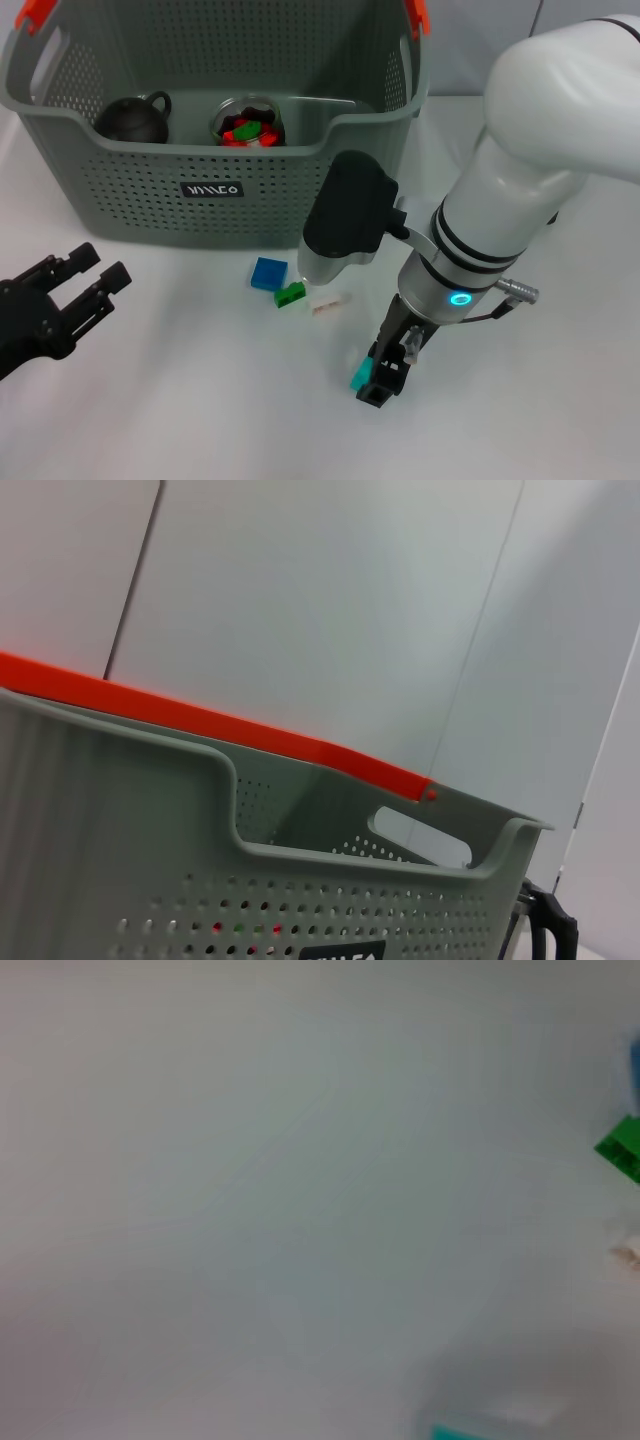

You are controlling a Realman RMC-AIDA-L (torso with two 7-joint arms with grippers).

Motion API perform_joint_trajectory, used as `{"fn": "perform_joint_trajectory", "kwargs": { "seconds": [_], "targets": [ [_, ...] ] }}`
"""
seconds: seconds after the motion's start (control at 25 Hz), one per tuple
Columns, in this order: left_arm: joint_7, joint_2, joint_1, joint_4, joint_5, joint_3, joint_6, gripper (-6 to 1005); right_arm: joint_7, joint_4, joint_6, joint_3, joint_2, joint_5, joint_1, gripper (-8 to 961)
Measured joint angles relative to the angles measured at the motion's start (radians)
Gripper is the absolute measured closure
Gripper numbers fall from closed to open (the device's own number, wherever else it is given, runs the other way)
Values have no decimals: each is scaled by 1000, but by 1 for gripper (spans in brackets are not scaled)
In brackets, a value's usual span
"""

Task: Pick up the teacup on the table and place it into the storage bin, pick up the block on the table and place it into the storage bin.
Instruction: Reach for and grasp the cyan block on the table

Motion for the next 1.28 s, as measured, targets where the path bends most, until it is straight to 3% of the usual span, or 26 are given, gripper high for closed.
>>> {"fn": "perform_joint_trajectory", "kwargs": {
  "seconds": [1.28],
  "targets": [
    [0, -1, 3, -4, 4, 0, -19, 467, 87, 14, 27, -20, 0, -2, -11, 393]
  ]
}}
